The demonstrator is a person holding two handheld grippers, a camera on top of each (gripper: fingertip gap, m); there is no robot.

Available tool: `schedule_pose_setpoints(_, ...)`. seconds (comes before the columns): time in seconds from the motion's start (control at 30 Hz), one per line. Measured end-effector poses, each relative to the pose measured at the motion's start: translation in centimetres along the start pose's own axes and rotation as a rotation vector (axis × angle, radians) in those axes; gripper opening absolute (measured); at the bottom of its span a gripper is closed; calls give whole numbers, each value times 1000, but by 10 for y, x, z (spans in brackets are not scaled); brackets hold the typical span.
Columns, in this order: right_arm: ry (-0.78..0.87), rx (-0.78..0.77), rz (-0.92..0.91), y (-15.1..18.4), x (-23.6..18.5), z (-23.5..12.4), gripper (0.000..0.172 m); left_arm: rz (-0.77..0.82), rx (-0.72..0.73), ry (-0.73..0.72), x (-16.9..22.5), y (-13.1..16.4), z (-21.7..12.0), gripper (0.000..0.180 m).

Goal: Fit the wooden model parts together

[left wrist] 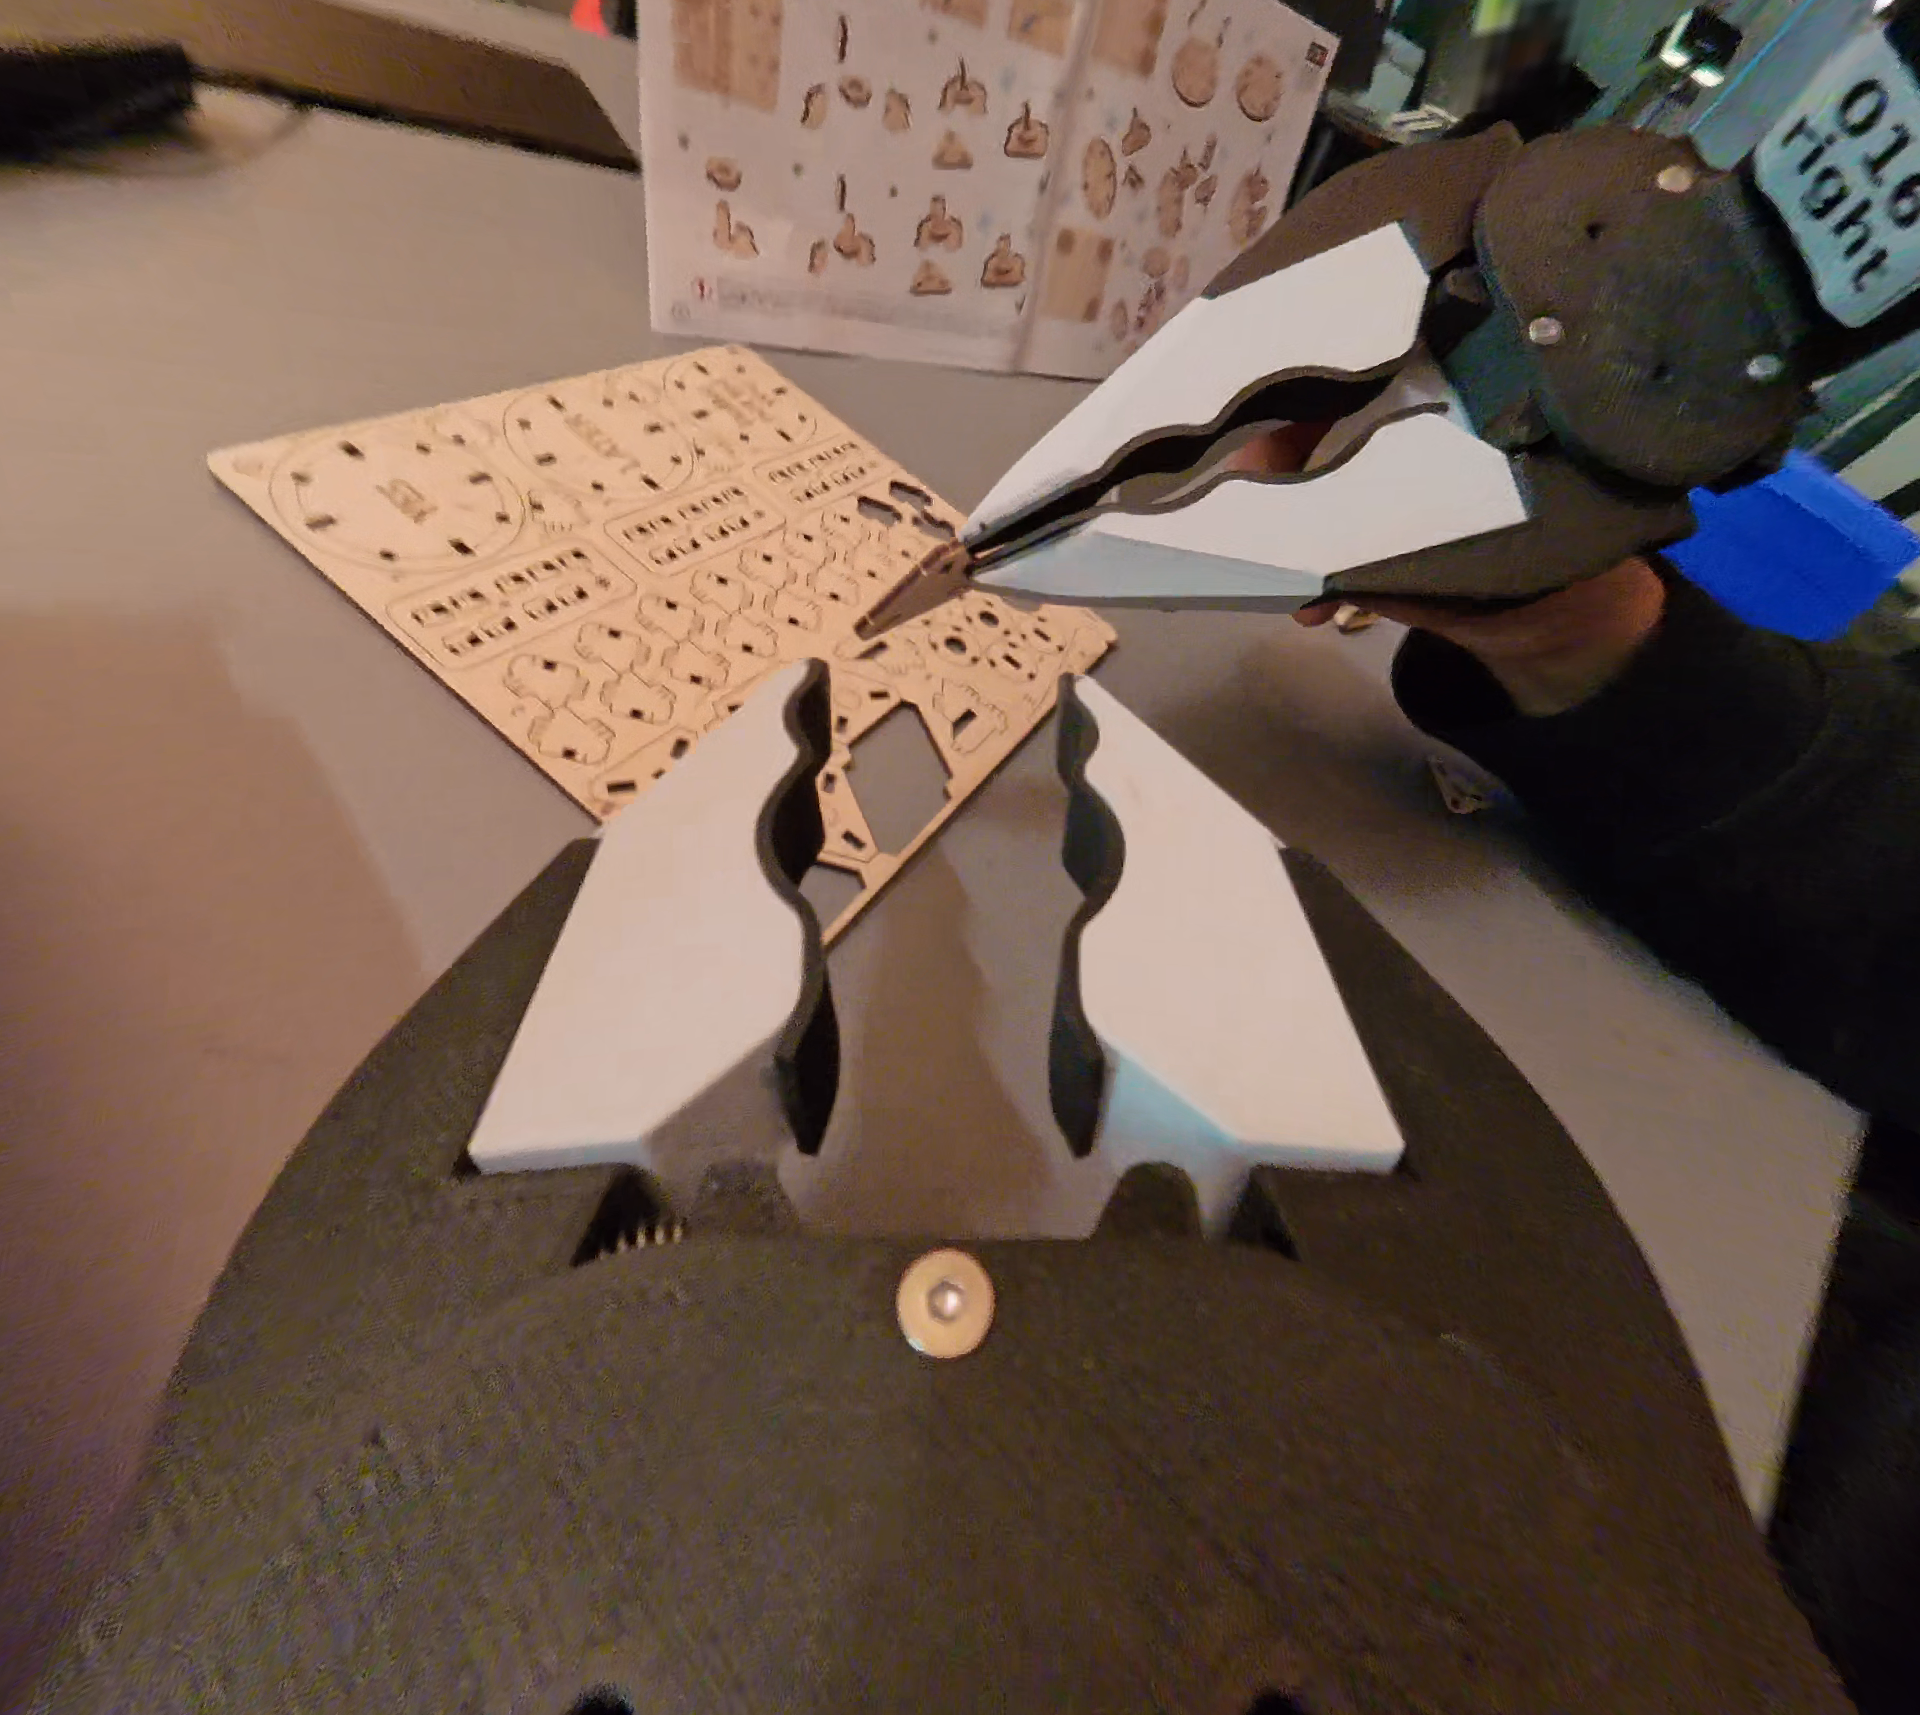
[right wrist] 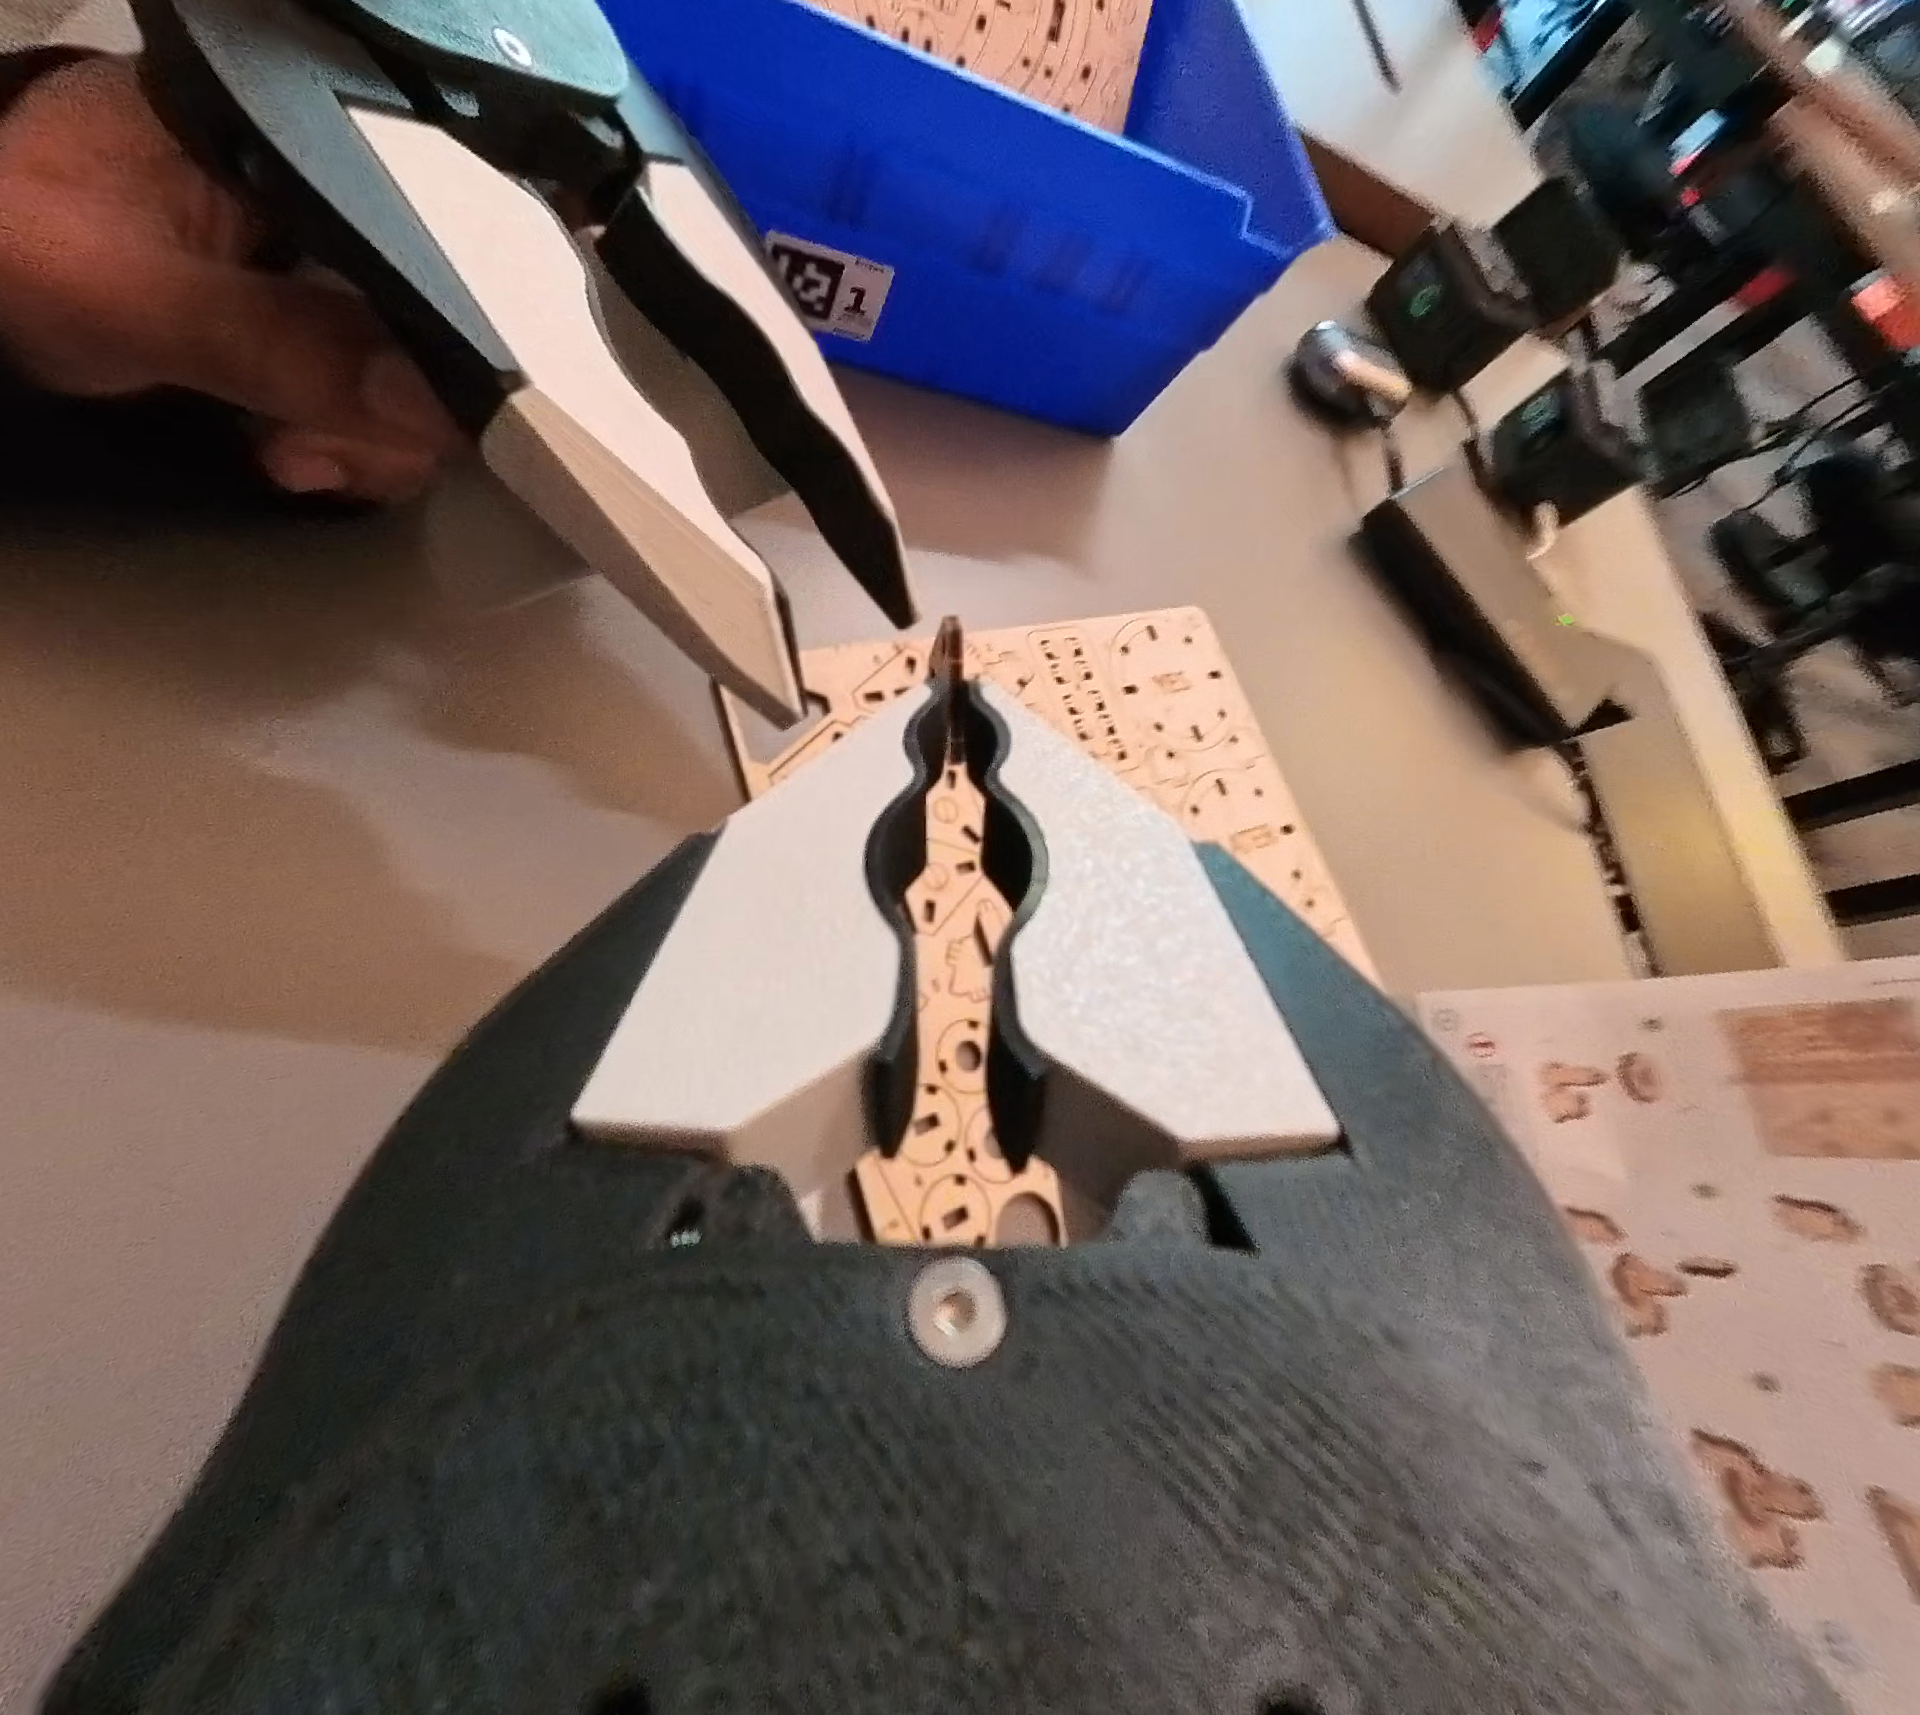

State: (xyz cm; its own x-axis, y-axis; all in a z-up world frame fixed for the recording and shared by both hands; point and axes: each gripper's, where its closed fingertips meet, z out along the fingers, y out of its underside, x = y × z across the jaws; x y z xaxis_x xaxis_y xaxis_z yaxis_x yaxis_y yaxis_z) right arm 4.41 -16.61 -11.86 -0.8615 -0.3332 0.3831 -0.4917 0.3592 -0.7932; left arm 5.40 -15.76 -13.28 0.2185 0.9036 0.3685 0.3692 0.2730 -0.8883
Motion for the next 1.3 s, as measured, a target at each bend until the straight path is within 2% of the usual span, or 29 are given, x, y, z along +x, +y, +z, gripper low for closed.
schedule_pose_setpoints(0.2,49,85,-72,-17,5,-14,0,201,-15,-129,1,0,2,33)
schedule_pose_setpoints(0.5,27,130,-161,-28,-1,-27,0,213,26,-158,-2,-6,-2,32)
schedule_pose_setpoints(0.6,34,72,-212,-14,-2,-19,0,211,-37,-224,-12,1,0,25)
schedule_pose_setpoints(0.73,52,-141,-344,30,-6,3,1,204,-79,-274,-20,6,0,20)
schedule_pose_setpoints(0.97,1,-213,-472,53,-22,15,1,179,-133,-266,-22,14,3,17)
schedule_pose_setpoints(1.13,-78,-271,-417,66,-27,10,19,164,-142,-259,-22,16,4,17)
schedule_pose_setpoints(1.3,-115,-242,-265,60,-28,9,22,145,-158,-252,-23,18,5,16)
